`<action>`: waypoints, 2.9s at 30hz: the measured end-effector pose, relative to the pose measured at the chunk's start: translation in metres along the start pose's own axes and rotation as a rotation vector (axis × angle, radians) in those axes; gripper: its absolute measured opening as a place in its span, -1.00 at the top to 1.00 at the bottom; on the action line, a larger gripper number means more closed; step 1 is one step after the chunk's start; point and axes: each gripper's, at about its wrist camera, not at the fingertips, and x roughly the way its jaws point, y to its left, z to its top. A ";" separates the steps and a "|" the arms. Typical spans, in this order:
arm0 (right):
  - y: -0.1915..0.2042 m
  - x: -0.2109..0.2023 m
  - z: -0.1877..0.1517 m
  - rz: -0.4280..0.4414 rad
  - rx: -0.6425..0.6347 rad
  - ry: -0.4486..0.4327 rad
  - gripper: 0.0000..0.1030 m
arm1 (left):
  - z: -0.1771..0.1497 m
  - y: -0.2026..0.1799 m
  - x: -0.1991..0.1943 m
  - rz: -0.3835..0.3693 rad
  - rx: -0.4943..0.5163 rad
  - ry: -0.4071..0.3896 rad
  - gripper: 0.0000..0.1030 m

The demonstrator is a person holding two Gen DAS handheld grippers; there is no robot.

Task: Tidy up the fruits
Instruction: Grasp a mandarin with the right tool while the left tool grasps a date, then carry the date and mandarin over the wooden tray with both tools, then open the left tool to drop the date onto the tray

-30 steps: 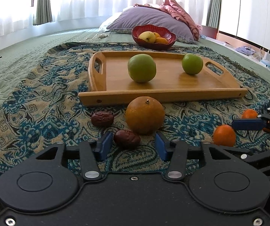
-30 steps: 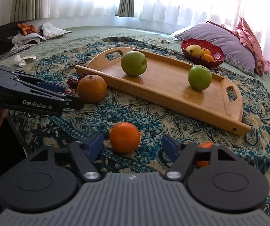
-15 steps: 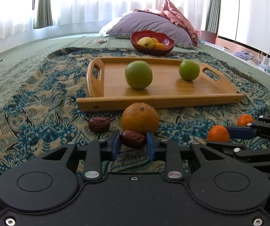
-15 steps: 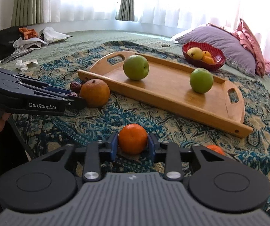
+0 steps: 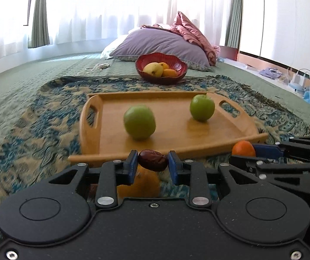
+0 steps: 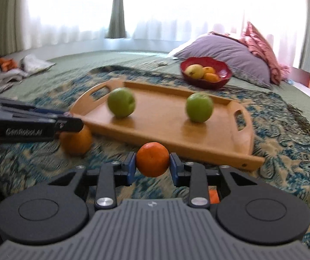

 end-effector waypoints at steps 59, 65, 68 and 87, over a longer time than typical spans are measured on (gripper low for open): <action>-0.071 0.106 0.038 -0.175 0.130 0.116 0.24 | 0.044 -0.037 0.152 0.019 -0.005 0.126 0.45; -0.071 0.107 0.038 -0.174 0.129 0.121 0.24 | 0.043 -0.038 0.155 0.020 0.001 0.130 0.45; -0.071 0.108 0.037 -0.174 0.128 0.126 0.24 | 0.043 -0.038 0.155 0.020 0.001 0.130 0.45; -0.070 0.109 0.037 -0.173 0.126 0.127 0.21 | 0.042 -0.040 0.154 0.015 0.004 0.127 0.44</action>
